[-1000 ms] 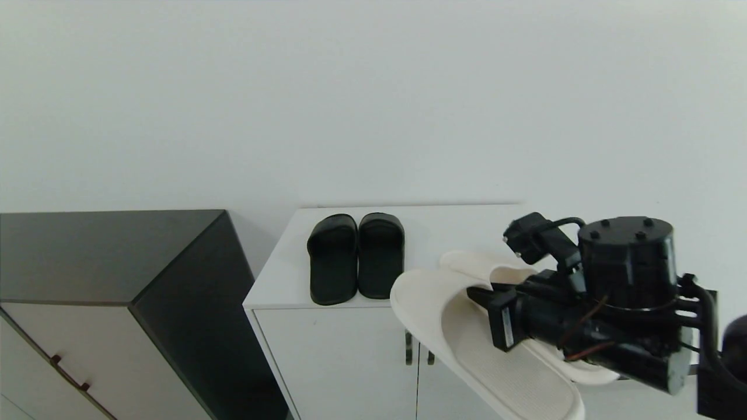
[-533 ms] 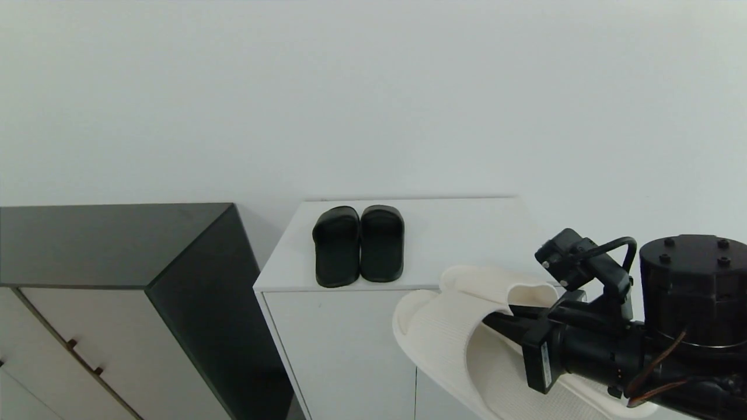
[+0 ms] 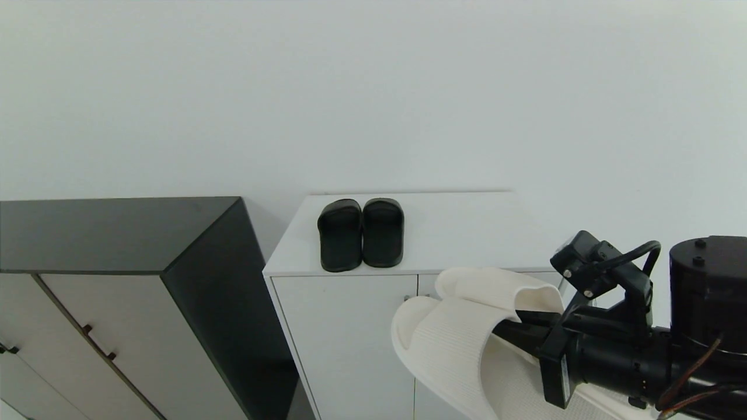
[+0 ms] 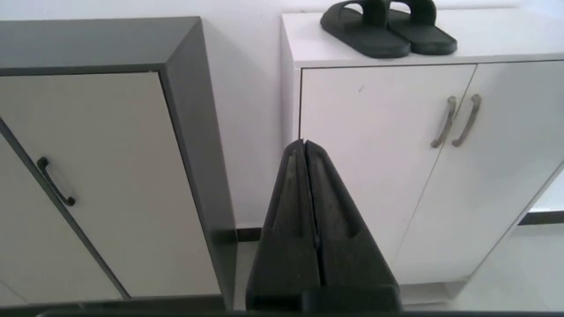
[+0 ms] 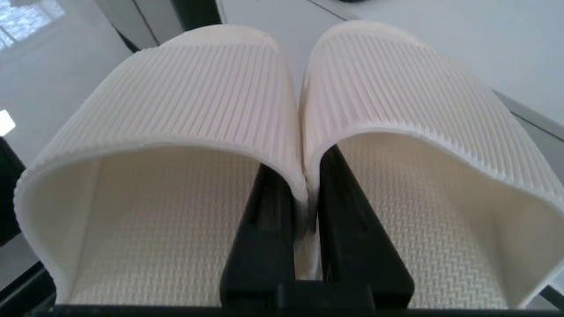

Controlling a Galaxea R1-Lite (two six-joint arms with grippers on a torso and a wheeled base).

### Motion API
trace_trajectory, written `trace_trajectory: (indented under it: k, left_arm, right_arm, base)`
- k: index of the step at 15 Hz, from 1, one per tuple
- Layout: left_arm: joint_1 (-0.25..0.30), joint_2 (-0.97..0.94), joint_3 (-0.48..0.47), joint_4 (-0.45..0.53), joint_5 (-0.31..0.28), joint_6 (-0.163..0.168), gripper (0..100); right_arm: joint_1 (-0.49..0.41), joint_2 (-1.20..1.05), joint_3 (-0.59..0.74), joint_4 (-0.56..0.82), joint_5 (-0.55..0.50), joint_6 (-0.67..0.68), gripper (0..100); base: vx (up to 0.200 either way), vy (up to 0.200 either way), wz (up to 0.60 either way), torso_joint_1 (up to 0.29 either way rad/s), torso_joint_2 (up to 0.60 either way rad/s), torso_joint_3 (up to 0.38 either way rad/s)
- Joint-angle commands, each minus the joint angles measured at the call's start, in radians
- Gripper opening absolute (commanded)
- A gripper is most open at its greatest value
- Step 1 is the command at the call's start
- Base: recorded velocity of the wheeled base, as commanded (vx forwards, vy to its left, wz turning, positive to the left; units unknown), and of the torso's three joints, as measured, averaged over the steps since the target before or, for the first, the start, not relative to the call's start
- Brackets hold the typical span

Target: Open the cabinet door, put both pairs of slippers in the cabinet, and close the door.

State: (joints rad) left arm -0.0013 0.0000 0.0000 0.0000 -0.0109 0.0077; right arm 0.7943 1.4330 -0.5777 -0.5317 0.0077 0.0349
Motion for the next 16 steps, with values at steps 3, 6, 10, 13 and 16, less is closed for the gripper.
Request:
trace_trajectory:
  k: [3, 6, 10, 13, 16]
  left_arm:
    - [0.000, 0.000, 0.000, 0.000, 0.000, 0.003, 0]
    - [0.000, 0.000, 0.000, 0.000, 0.000, 0.000, 0]
    - [0.000, 0.000, 0.000, 0.000, 0.000, 0.000, 0]
    - [0.000, 0.000, 0.000, 0.000, 0.000, -0.002, 0]
    - [0.000, 0.000, 0.000, 0.000, 0.002, -0.002, 0]
  right_arm:
    - [0.000, 0.003, 0.007, -0.001, 0.000, -0.001, 0]
    - [0.000, 0.003, 0.010, -0.001, 0.000, -0.001, 0]
    - [0.002, -0.002, 0.022, -0.002, 0.000, -0.003, 0]
    - [0.002, 0.000, 0.024, -0.002, 0.000, -0.003, 0]
    - [0.002, 0.006, 0.044, -0.002, -0.003, -0.043, 0]
  base:
    - [0.000, -0.200, 0.00, -0.001, 0.00, 0.007]
    - [0.000, -0.133, 0.00, 0.006, 0.00, -0.002]
    - [0.000, 0.000, 0.00, 0.000, 0.00, 0.000]
    - [0.000, 0.000, 0.00, 0.000, 0.00, 0.000]
    - [0.000, 0.000, 0.00, 0.000, 0.00, 0.000]
